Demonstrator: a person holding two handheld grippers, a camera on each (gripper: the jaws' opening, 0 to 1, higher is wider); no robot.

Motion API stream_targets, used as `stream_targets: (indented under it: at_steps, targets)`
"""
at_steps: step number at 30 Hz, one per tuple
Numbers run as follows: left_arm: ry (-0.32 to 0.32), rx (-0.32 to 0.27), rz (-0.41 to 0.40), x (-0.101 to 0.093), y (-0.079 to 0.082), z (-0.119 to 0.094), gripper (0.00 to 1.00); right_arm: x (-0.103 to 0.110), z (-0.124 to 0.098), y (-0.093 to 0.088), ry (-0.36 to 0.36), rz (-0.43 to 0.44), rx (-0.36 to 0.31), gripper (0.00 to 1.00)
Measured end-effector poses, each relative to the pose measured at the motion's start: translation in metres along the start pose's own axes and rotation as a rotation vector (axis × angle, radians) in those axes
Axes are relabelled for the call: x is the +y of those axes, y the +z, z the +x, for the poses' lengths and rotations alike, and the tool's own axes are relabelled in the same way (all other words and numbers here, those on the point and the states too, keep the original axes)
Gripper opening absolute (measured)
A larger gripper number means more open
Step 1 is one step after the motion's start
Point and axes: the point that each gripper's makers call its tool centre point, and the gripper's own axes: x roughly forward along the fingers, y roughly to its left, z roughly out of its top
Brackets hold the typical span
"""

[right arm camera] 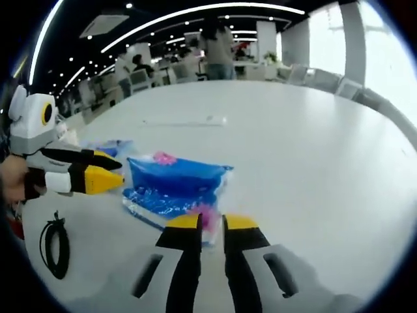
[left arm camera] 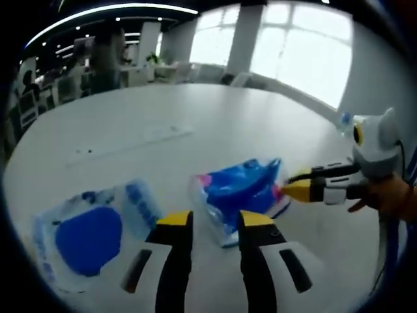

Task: Arrange the tabletop items into an orderly group along one side of the table until the central work area is clear of visible clutter.

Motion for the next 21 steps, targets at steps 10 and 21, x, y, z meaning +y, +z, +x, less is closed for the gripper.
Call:
stream_targets:
  at_steps: [10,21]
  targets:
    - [0.001,0.012,0.016,-0.003,0.002,0.002,0.05,-0.007,0.0,-0.001,-0.031,-0.022,0.016,0.04]
    - [-0.027,-0.003,0.039,-0.01,0.014,-0.006,0.0,-0.005,-0.006,0.013,-0.055,-0.051,0.015,0.01]
